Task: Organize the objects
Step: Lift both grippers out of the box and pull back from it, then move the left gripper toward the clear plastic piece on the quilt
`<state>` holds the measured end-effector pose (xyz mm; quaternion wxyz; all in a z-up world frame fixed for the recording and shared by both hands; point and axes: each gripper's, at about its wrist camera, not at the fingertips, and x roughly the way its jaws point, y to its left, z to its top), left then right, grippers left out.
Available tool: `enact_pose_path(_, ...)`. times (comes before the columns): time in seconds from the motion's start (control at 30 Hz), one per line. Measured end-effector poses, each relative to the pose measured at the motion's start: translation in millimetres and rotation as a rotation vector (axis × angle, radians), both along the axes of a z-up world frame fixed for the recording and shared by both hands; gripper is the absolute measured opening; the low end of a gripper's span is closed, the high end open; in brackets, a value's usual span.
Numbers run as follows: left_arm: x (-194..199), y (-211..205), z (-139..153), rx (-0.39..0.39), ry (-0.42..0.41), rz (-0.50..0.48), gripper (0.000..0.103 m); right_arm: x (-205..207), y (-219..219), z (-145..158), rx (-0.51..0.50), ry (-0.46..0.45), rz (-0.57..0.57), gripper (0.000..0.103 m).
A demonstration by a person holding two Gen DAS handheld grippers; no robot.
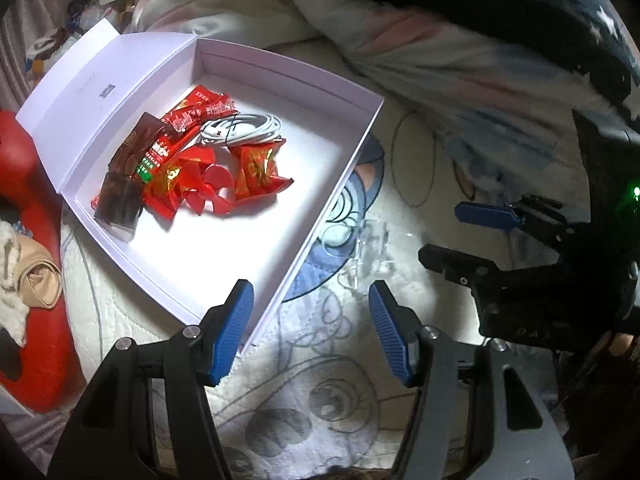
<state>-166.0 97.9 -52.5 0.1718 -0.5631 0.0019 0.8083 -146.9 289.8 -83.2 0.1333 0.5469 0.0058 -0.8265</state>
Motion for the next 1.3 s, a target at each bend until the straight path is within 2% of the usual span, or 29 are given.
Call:
enact_pose_path(0.1,-1.4,-1.4,-1.9,0.014,-0.004,0.007,0.058,-2.6,-2.2,-11.5,-0.016,-0.038,0.007,0.057)
enact_pose_path(0.3,-7.5,-2.6,-6.5,-0.012,-0.011,0.026,0.058,-9.8,-7.0,-24.4,-0.074,-0.068,0.019,0.049)
enact_pose_path(0.37,-8.5,-4.1,-7.9,-0.026,-0.01,0.037,0.058,-12.2,-8.8,-27.2,-0.092,-0.077,0.026,0.041)
enact_pose_path(0.4,-8.7,-4.0,-8.6,-0.051,-0.005,0.042,0.058,-13.5,-10.3,-28.6,-0.094,-0.086,0.029,0.033)
enact_pose_path(0.5,-9.7,-4.6,-10.4,-0.071,0.003,0.035,0.058,-16.1,-12.9,-29.0,-0.117,-0.098,0.038,0.024)
enact_pose_path(0.63,-11.0,-9.2,-11.8,-0.047,-0.006,0.049,0.058,-15.2,-15.1,-21.2,-0.146,-0.078,0.052,0.014)
enact_pose_path(0.87,-11.3,-7.9,-7.1,0.0,-0.002,0.032,0.058,-10.8,-13.1,-17.2,-0.179,-0.093,0.059,0.01)
enact_pose_path(1.1,-6.0,5.2,-8.9,0.047,-0.026,-0.032,0.058,5.3,-0.7,-12.4,-0.197,-0.113,0.075,0.006)
enact_pose_path(1.3,-2.2,18.7,-11.0,0.011,0.021,-0.079,0.059,21.8,20.7,-10.0,-0.206,-0.14,0.056,0.005)
